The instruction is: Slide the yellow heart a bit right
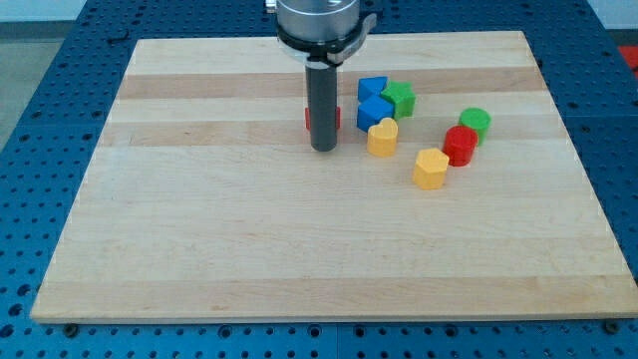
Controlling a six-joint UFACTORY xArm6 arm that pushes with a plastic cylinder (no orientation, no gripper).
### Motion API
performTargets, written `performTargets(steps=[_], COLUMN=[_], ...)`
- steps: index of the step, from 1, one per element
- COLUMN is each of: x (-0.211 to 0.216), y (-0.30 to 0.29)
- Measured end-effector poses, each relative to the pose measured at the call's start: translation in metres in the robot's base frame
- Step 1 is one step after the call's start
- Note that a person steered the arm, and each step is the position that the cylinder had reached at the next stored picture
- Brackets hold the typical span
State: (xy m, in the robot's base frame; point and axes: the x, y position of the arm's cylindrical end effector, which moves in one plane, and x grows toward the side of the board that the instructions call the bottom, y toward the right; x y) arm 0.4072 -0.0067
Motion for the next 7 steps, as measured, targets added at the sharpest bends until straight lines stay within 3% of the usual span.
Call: performTargets(steps=[3,4,7], x=[-0.047,-0.032,-0.005], y=[-0.02,-0.032,0.019])
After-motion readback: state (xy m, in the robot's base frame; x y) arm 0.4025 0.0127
